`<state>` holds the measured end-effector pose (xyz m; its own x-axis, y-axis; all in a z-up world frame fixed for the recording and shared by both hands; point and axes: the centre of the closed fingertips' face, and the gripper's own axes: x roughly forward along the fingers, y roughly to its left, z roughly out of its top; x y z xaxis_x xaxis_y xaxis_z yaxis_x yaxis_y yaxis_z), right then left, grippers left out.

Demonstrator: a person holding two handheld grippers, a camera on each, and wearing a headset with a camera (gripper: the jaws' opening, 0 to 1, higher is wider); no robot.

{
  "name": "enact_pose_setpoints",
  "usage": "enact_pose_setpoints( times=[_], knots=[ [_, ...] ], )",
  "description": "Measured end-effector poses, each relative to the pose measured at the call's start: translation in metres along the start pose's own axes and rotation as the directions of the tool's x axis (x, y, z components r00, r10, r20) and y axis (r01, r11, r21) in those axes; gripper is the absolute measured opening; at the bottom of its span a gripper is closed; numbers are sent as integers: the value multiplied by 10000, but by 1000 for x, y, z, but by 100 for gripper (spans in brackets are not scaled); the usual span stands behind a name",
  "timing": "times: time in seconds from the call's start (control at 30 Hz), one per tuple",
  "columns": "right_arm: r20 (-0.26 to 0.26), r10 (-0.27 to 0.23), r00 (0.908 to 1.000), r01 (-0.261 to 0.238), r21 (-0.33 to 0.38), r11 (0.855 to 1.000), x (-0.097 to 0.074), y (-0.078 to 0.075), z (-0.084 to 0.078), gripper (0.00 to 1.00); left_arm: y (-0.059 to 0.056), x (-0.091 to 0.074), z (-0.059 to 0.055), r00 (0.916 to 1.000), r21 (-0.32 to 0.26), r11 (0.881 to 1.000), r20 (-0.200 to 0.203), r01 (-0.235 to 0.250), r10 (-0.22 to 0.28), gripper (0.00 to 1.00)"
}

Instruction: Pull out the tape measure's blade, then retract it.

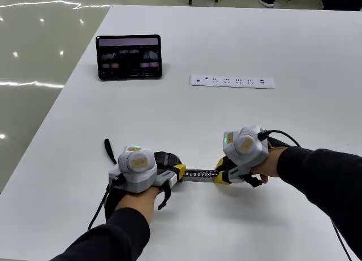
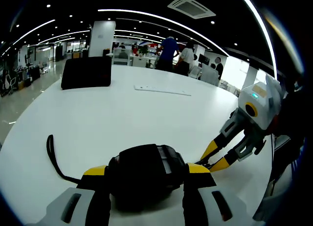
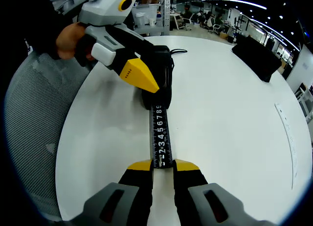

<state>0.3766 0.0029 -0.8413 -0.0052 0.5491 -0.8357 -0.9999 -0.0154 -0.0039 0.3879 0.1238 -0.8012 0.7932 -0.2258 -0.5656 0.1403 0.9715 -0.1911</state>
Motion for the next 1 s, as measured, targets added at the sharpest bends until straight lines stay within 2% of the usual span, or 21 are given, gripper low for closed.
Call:
enact_pose_setpoints(
  times=[1.0],
  knots=[
    [328, -63, 9994, 59, 133, 9999, 10, 0, 17, 12, -1, -1, 0, 10000, -91, 10000, 33, 19, -19, 55]
  ],
)
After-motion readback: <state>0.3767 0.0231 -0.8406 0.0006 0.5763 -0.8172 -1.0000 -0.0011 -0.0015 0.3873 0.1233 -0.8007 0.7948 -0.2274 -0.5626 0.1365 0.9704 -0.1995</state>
